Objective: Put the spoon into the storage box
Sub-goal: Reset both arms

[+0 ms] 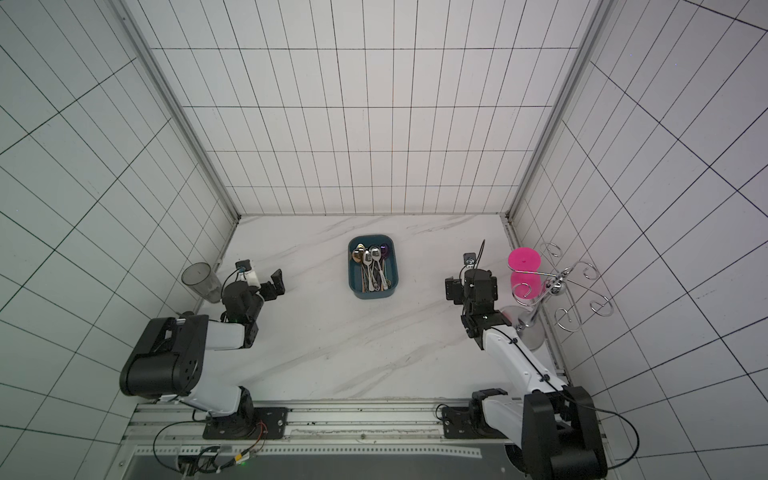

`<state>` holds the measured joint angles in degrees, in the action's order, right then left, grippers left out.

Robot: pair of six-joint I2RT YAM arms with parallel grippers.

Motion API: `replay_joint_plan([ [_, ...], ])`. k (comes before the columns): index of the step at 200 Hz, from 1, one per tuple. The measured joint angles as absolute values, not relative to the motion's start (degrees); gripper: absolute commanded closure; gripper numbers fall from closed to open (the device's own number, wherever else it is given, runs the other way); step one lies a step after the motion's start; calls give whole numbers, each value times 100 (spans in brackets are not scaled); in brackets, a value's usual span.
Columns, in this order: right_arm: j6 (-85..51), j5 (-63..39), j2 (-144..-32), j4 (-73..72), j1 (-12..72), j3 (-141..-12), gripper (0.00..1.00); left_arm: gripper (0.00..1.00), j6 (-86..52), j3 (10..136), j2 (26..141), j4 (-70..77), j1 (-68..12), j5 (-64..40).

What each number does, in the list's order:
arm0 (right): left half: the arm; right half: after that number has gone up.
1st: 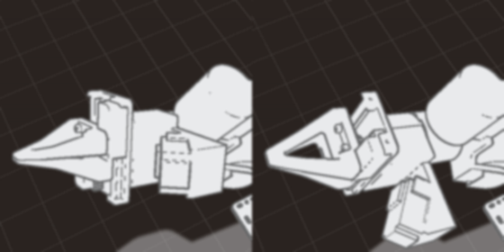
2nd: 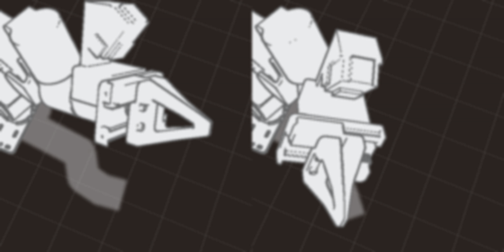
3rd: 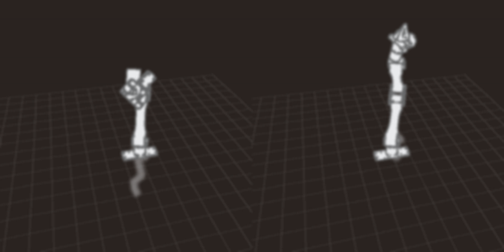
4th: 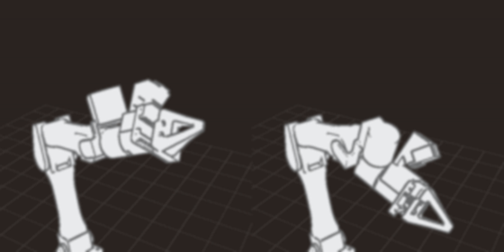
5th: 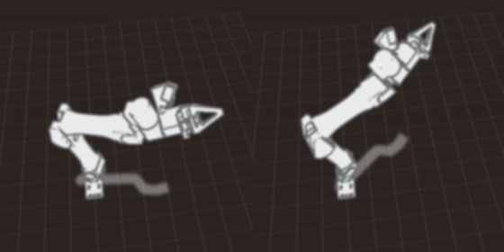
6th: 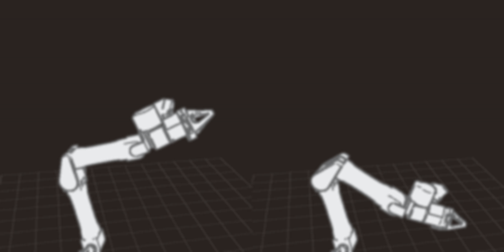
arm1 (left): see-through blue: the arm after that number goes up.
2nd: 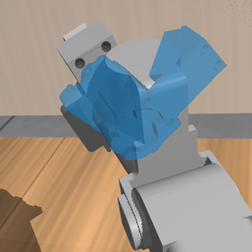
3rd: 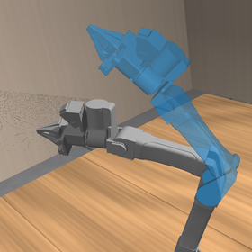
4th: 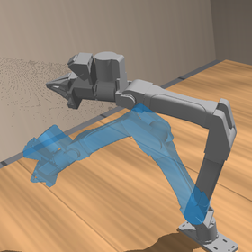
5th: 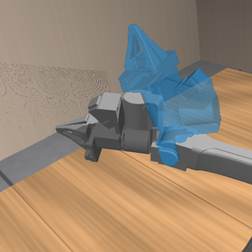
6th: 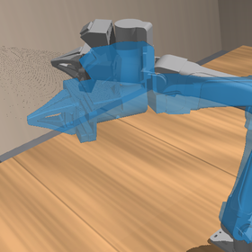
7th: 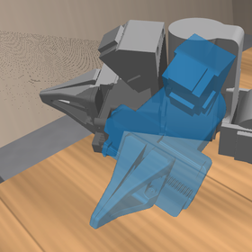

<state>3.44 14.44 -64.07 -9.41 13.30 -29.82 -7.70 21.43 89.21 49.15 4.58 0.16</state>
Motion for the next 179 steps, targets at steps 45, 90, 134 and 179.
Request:
replay_joint_plan([
  [45, 215, 1463, -6853, -1789, 1061, -2637, 1, 1, -797, 2397, 8921, 4744, 263, 515],
  [90, 183, 1391, -7288, -2331, 969, -2539, 1, 1, -707, 2451, 8923, 4519, 80, 838],
  [134, 183, 1363, -7284, -2650, 958, -2440, 1, 1, -687, 2469, 8923, 4506, 40, 1017],
  [179, 185, 1288, -7269, -2740, 934, -2421, 1, 1, -690, 2471, 8923, 4508, 40, 1142],
])
